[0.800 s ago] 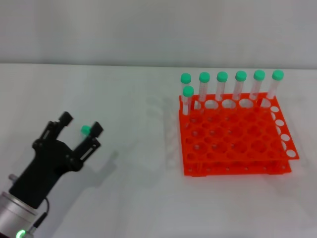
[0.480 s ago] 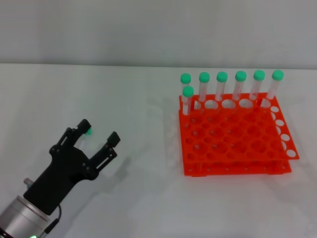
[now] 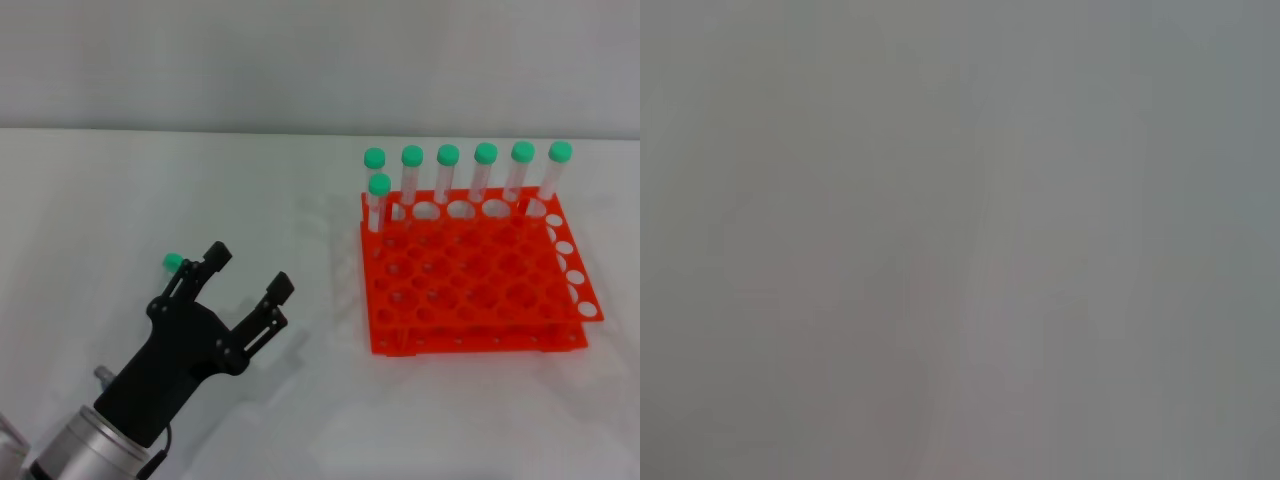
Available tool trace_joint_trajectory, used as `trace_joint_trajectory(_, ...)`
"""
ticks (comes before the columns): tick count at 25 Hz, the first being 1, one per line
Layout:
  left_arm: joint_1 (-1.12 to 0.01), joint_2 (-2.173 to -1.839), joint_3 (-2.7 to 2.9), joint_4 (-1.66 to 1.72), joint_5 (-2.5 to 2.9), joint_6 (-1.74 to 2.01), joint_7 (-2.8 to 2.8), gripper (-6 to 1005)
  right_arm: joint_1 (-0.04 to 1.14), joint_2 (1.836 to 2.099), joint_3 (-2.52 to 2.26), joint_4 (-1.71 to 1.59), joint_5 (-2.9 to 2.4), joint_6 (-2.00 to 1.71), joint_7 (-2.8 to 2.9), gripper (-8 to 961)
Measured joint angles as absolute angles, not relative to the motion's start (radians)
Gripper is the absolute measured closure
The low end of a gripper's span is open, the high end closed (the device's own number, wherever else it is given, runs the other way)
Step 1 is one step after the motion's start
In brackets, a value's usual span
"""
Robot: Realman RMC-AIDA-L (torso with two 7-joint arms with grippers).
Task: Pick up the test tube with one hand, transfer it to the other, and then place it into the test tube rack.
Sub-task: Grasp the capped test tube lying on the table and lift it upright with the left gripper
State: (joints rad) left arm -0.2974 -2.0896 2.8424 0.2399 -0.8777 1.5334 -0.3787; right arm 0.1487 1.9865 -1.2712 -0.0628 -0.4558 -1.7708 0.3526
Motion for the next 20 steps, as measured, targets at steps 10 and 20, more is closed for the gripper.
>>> trace_joint_trajectory(10, -0.294, -2.085, 2.833, 0.264, -0.872, 1.535, -0.405, 121, 0.166, 2.004, -1.283, -0.068, -0.468, -1.8, 0.354, 102)
trace_joint_trajectory(20, -0.377, -2.065, 2.808, -0.123, -0.894, 1.688, -1.025, 121, 0.18, 2.008, -1.259, -0.081, -0.44, -1.811, 0.351, 104)
